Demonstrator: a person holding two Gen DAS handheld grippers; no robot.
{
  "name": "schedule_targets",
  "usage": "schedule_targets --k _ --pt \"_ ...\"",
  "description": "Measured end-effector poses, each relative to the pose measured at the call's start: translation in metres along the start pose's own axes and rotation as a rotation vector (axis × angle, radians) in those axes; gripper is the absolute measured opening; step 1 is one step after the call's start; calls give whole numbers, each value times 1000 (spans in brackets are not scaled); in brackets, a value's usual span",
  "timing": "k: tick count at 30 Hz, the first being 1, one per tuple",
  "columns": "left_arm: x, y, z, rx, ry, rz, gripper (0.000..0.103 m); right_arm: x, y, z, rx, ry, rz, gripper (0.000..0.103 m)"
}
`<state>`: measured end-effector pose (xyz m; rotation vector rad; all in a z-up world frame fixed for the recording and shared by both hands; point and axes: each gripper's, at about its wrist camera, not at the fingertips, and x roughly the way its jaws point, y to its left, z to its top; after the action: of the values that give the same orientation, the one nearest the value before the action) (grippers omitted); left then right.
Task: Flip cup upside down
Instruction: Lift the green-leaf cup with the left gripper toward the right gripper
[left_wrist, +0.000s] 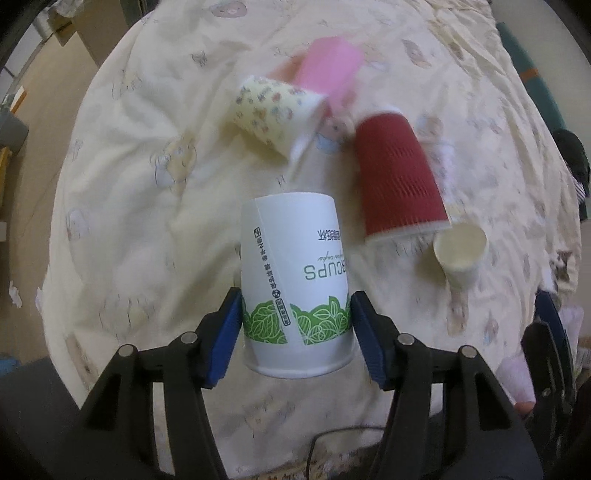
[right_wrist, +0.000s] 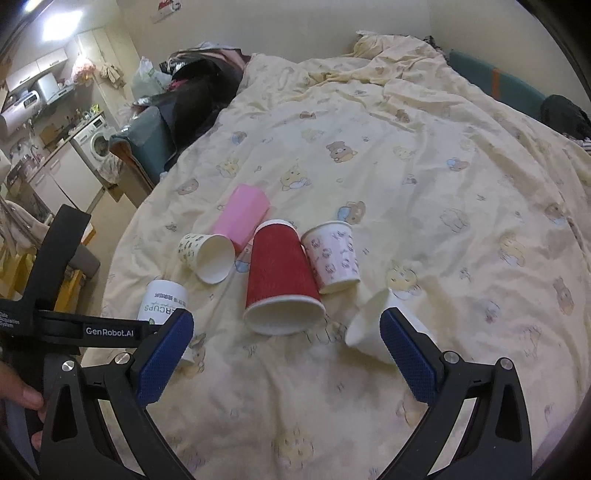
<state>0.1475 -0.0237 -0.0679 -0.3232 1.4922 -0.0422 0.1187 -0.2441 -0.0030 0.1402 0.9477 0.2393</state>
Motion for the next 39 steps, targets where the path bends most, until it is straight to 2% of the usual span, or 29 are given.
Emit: schedule_targets --k 8,12,15,20,23,26,27,34,39 --pt "16 -17 -68 67 62 -17 55 -53 -21 -48 74 -7 -15 103" --pt "49 -34 -93 106 162 -31 55 -63 -32 -71 109 -24 -5 103" --pt "54 -48 -105 157 153 8 56 -61 -44 -80 125 -24 -29 103" --pt "62 -56 -106 155 155 42 61 -56 -68 -91 190 -15 -40 103" --pt "70 -58 -105 172 201 53 65 -54 -74 -93 205 -22 -40 103" --pt "70 -55 -104 175 184 66 77 -51 -75 -92 222 -26 -30 103" --pt "68 -55 -104 183 171 82 84 -51 -76 -92 230 -29 -22 103" --pt "61 -55 -104 200 162 85 85 -51 -80 -91 262 -27 -11 103" --pt "31 -54 -108 222 104 56 85 -52 -77 -90 241 -38 -42 103"
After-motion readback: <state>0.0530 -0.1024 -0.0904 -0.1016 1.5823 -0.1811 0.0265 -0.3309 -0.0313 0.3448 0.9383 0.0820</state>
